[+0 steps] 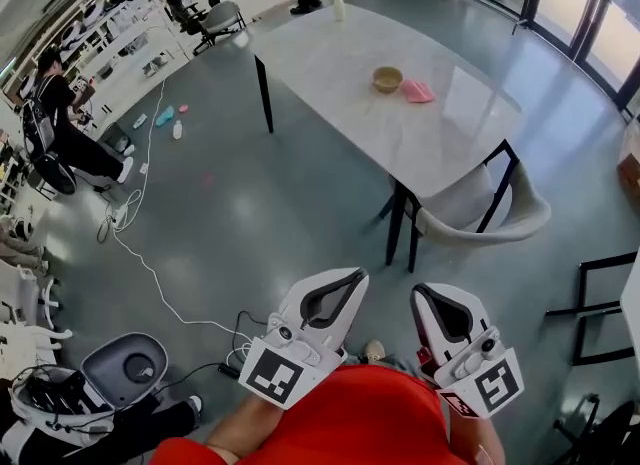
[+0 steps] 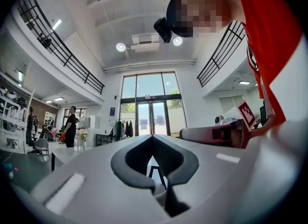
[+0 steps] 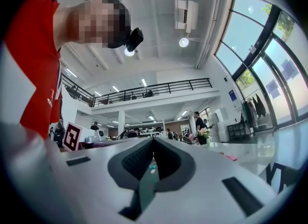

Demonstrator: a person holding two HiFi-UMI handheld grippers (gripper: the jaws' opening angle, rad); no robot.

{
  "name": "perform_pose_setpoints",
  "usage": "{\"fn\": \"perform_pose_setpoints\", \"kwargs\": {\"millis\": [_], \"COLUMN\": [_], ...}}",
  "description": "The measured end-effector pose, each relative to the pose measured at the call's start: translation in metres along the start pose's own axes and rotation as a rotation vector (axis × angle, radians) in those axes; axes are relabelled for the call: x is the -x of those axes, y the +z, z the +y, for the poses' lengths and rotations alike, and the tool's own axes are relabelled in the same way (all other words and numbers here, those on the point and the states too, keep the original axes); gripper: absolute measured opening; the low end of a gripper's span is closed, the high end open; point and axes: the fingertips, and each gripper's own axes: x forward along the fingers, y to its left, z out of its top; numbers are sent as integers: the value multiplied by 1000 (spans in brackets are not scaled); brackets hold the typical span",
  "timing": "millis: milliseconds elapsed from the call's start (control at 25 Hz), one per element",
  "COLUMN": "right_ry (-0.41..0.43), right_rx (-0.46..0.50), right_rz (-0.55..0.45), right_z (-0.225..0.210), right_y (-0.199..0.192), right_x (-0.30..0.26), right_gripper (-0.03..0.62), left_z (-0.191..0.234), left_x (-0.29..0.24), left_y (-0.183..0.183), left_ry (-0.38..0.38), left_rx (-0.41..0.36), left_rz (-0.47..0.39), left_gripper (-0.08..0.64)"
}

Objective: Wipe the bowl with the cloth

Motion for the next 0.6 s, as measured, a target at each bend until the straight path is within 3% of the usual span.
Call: {"fn": "perform_pose_setpoints", "kwargs": {"millis": [600], "right_ry": [50], "right_rx": [-1], "right_rz": [-16], "right_z": [-38], "right_y": [3], "right_x": [5], "right_gripper": [2], "left_z": [-1], "left_x": [-31], "left_y": [4], "left_ry": [55], "left_rx": [-25], "left_rz": [-4], "left_gripper": [5]}}
